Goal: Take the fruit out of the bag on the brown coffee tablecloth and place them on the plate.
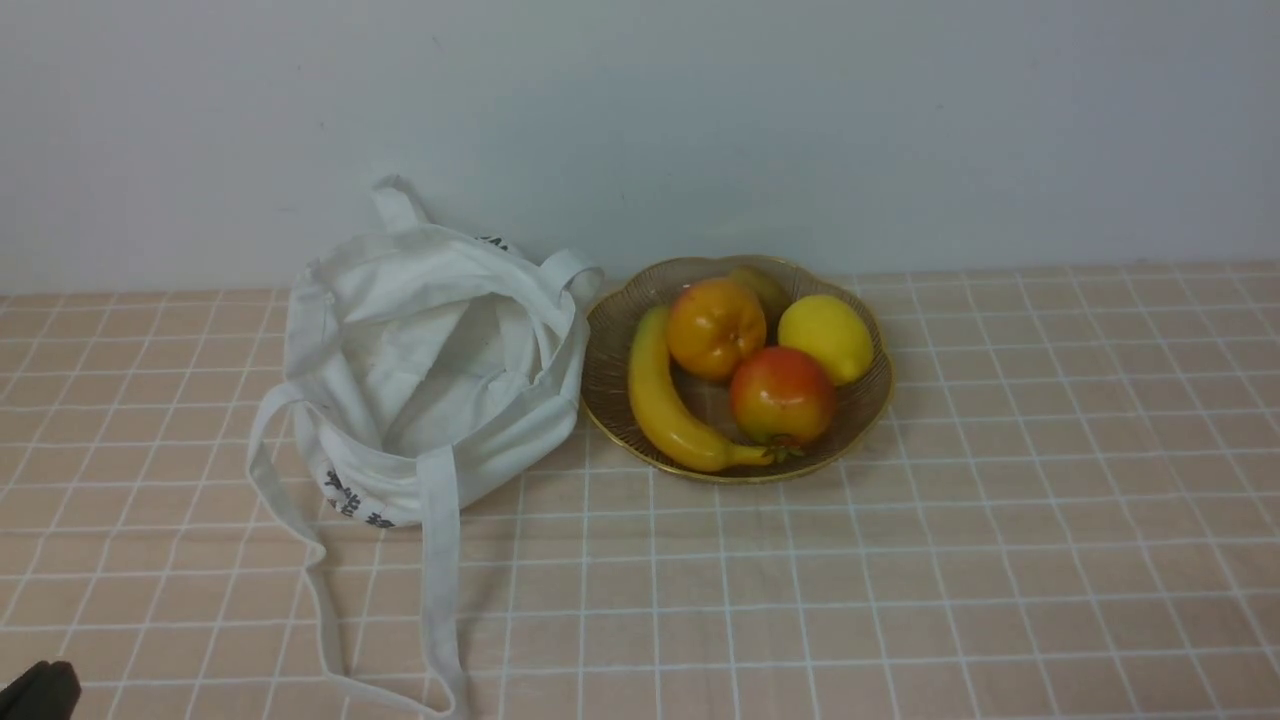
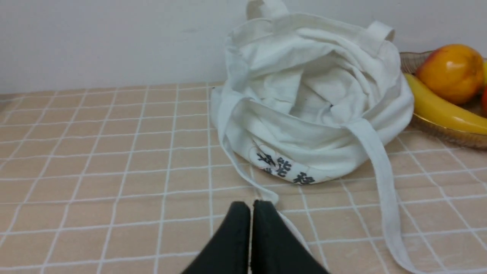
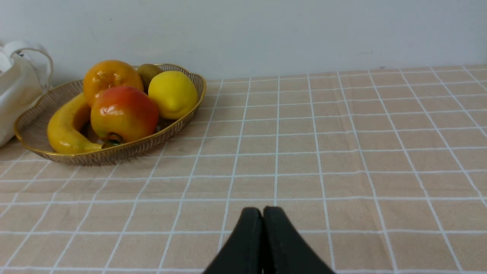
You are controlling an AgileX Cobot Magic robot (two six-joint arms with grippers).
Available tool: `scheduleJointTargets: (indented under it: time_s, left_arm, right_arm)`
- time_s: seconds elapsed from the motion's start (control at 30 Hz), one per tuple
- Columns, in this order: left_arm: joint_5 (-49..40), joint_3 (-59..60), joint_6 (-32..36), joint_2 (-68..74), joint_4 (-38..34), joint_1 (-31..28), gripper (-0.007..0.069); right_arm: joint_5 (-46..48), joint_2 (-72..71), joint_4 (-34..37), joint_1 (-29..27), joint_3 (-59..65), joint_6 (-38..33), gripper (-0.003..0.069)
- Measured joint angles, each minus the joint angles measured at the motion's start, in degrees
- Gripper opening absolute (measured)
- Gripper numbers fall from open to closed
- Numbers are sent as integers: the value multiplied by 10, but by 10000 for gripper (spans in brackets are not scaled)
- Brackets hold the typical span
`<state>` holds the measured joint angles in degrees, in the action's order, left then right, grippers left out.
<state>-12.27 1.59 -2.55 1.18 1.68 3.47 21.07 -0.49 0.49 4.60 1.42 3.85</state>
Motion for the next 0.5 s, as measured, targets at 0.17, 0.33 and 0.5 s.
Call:
scheduleJointTargets:
  time_s: [0.17, 0.33, 0.5]
  left_arm:
    - [-46, 1, -13, -18, -1, -30, -8]
    - [-90, 1, -13, -18, -1, -36, -8]
    - [-93, 1, -13, -18, -2, -37, -8]
  right_arm:
    - [0, 0, 1, 0, 0, 0, -14]
    - [0, 0, 1, 0, 0, 0, -14]
    - [0, 0, 1, 0, 0, 0, -14]
